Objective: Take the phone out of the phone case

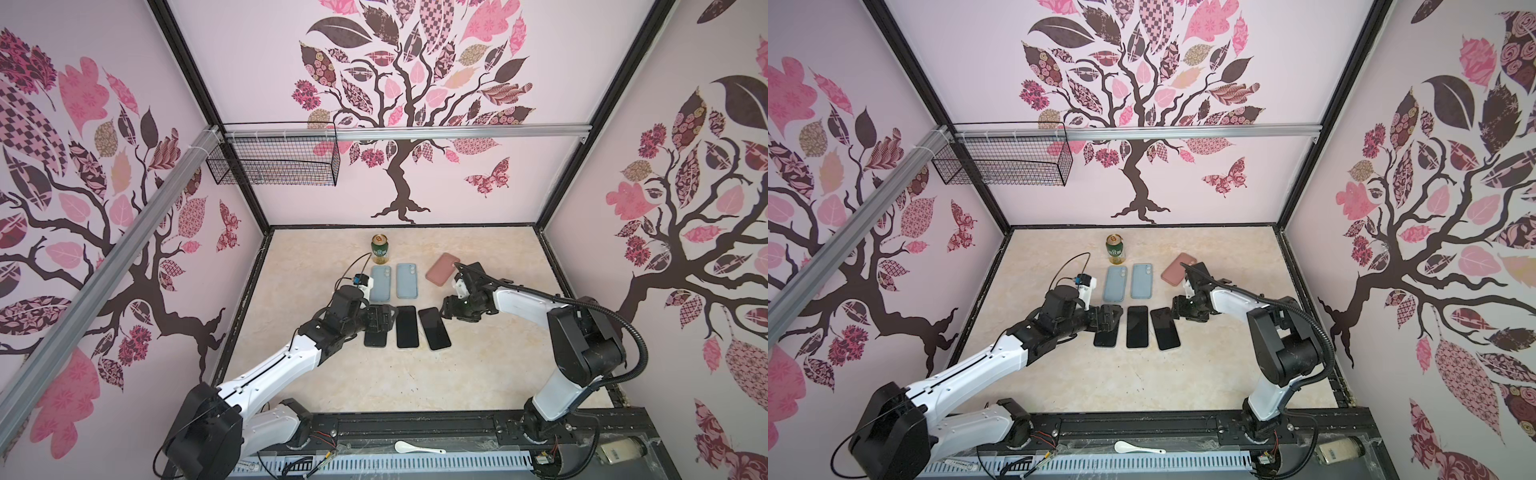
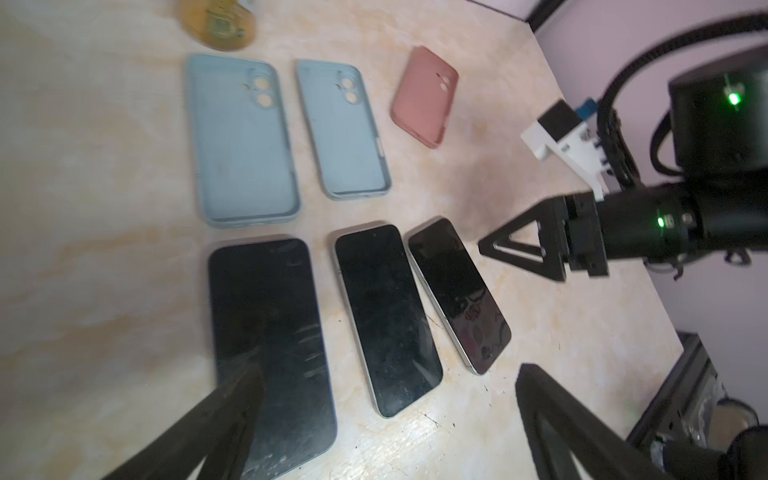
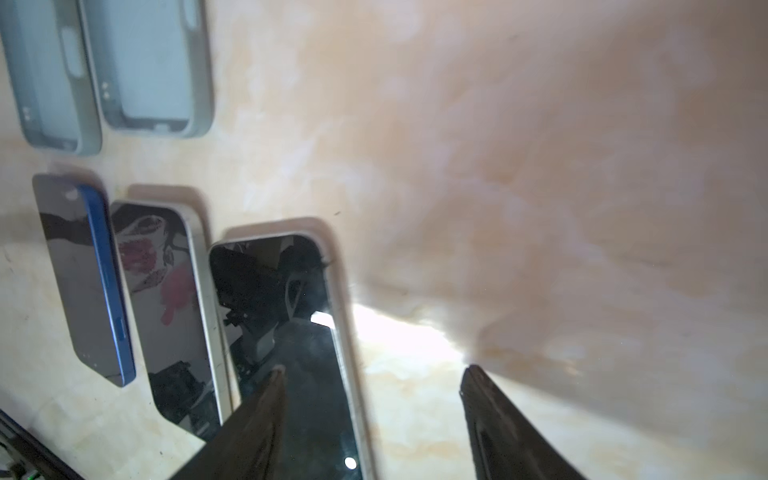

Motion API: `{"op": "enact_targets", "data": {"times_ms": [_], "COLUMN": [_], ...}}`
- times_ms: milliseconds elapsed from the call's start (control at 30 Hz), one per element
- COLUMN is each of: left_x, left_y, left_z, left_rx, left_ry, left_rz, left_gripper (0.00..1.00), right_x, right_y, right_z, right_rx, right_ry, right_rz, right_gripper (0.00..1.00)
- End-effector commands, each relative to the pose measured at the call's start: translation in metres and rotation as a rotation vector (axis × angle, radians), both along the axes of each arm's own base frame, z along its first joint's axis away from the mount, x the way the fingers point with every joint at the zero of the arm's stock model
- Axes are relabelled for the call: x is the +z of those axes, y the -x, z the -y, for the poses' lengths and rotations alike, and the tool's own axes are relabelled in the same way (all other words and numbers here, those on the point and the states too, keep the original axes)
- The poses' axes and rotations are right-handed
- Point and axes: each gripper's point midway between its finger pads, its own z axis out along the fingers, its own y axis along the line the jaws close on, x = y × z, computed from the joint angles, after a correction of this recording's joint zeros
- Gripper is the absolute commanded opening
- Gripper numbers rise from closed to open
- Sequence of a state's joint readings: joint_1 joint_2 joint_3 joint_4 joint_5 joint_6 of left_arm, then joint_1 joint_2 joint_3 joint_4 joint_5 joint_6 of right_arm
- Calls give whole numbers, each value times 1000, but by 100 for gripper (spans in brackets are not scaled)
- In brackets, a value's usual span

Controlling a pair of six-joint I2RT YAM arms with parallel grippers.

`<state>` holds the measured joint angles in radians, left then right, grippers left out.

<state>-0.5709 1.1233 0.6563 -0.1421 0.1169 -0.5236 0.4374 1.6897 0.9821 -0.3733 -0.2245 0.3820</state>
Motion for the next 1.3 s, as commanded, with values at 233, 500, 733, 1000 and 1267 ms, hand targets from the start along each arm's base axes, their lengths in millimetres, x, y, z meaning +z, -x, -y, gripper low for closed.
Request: {"op": "enact_targets", "data": {"times_ms": [233, 500, 733, 1000, 1267], "left_x": [-13, -33, -31, -33, -29], "left_y": [29, 42, 38, 36, 37], "left_z": [-19, -25, -22, -17, -1], "left_rx": [60, 71, 47, 9, -57], "left_ry": [176, 181, 156, 117, 22], "left_rz": [-19, -62, -57, -54, -23], "left_gripper": [98, 98, 98, 98, 98], "right_x": [-3, -11, -18, -28, -36], "right_y": [19, 22, 27, 28, 28], "right_z": [-25, -30, -35, -36, -29], "right_rx": [83, 119, 164, 161, 95], "right_ry": [204, 251, 297, 321, 358], "right_rz": [66, 47, 34, 4, -22], "right_gripper": [94, 94, 92, 89, 79]}}
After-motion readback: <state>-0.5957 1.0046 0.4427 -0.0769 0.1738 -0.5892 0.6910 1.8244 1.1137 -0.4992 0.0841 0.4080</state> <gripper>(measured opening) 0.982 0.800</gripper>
